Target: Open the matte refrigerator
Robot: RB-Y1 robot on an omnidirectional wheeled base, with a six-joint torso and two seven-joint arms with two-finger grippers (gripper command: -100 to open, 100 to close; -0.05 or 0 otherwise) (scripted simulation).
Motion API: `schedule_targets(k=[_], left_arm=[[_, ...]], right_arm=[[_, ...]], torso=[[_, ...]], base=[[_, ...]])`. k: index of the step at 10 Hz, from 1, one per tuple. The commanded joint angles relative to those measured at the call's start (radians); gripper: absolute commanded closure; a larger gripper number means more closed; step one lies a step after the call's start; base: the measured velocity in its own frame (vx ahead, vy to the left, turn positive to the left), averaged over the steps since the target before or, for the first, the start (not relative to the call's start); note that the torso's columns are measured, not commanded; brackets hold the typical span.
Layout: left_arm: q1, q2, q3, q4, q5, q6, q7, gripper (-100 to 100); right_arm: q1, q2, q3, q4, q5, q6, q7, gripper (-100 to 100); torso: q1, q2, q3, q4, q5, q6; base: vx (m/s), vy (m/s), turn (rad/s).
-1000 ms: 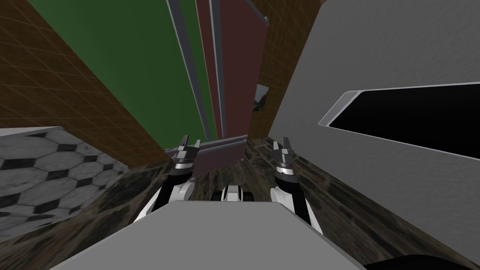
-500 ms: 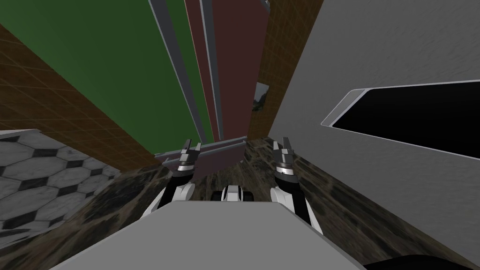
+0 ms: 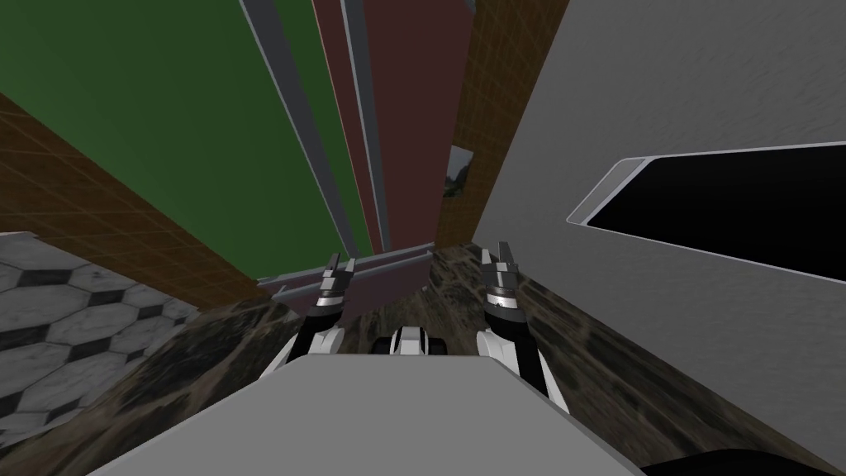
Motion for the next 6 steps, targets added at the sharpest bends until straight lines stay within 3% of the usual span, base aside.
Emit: schedule_targets(k=[1, 6], left_arm=[[-0.008, 0.001, 0.005, 0.064, 0.0, -0.035, 0.001, -100], [-0.022, -0.001, 0.012, 0.186, -0.001, -0.106, 0.003, -100]], right_arm=[[0.0, 0.0, 0.0, 0.0, 0.0, 0.0, 0.0, 0], [0.0, 0.0, 0.0, 0.0, 0.0, 0.0, 0.0, 0]], torso=[[0.0, 0.001, 0.001, 0.0, 0.0, 0.0], [0.0, 0.001, 0.001, 0.0, 0.0, 0.0]], base=[[0.1, -0.028, -0.012], [0.095, -0.03, -0.011]])
